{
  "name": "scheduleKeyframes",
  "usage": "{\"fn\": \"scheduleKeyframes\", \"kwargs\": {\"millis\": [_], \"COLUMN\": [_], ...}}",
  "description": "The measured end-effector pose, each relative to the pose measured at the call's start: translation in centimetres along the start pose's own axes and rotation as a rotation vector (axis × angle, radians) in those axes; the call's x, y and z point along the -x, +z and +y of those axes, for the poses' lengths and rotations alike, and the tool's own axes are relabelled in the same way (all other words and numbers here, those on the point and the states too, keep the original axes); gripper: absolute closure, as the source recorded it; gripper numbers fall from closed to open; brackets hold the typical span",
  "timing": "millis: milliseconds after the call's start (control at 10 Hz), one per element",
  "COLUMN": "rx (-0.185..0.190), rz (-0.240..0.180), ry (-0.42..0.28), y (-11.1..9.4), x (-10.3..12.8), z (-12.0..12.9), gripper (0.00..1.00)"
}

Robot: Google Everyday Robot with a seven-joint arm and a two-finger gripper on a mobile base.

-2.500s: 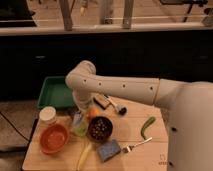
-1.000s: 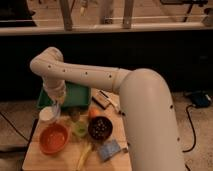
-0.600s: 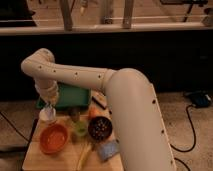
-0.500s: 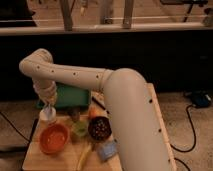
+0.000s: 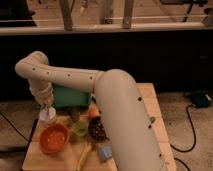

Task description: Place towel in paper cup

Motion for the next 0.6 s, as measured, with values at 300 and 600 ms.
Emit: {"fn": "scheduleKeyframes", "kwargs": {"millis": [300,600], "rx": [0.005,-0.007], "rz": [-0.007,-0.01], "ry": [-0.016,-0.017], "y": [0.74,1.17], "x": [0.25,0.09], "z": [-0.52,-0.74], "gripper": [0.5,0.22]}}
